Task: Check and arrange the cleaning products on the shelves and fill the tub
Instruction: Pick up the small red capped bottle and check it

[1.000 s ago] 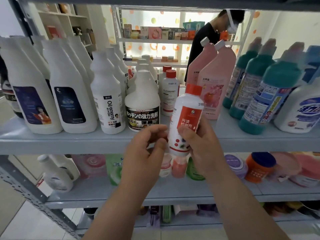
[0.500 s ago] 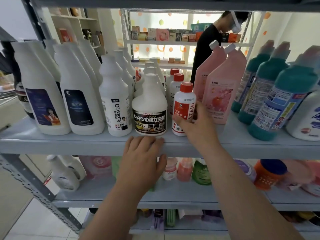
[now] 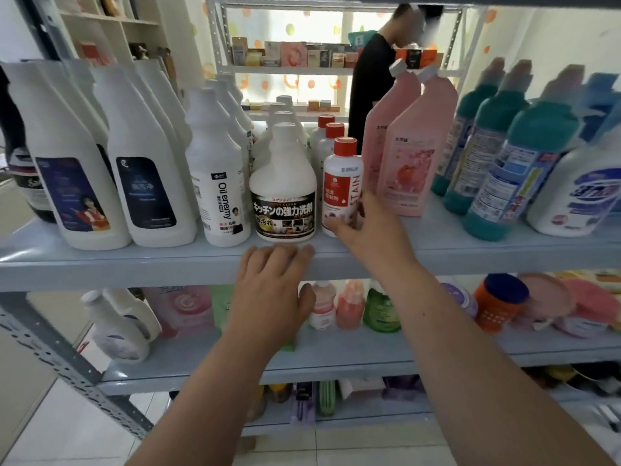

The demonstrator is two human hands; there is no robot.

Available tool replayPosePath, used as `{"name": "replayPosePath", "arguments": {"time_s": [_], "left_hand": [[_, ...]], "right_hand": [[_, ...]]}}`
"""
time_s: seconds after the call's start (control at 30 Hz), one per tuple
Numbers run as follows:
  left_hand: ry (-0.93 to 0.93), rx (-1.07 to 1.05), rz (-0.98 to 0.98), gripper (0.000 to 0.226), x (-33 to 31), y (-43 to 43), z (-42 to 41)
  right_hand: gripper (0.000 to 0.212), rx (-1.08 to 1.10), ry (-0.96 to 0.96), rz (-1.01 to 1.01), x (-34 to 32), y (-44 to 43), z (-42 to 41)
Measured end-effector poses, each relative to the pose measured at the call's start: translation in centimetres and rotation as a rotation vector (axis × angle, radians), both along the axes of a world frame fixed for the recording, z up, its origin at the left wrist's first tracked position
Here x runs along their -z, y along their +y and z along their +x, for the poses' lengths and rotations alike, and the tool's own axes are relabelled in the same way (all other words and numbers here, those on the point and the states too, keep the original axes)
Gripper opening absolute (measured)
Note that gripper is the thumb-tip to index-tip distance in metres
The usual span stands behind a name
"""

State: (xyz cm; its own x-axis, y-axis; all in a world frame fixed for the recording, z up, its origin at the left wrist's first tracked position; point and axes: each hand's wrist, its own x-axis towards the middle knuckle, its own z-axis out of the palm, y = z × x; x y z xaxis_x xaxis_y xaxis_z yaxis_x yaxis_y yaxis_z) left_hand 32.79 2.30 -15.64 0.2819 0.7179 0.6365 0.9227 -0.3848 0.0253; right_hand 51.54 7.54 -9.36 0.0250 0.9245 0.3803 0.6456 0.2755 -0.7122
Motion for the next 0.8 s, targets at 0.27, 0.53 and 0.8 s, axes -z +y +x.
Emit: {"name": "replayPosePath", "arguments": {"time_s": [0.27, 0.53, 0.8], "left_hand": [[0.083, 0.046, -0.006, 0.059, 0.3, -0.8, 3.3], [0.116, 0.100, -0.083, 0.061, -0.6, -0.1, 9.9], [0.026, 0.043, 0.081, 0.054, 0.4, 0.3, 10.7]], "right_hand": [[0.047, 0.186, -0.302, -0.057, 0.8, -2.5, 4.9], [0.082, 0.257, 0.001, 0.002, -1.1, 1.7, 8.5], [0.069, 0.196, 0.318, -0.106, -2.6, 6.9, 9.7]]}}
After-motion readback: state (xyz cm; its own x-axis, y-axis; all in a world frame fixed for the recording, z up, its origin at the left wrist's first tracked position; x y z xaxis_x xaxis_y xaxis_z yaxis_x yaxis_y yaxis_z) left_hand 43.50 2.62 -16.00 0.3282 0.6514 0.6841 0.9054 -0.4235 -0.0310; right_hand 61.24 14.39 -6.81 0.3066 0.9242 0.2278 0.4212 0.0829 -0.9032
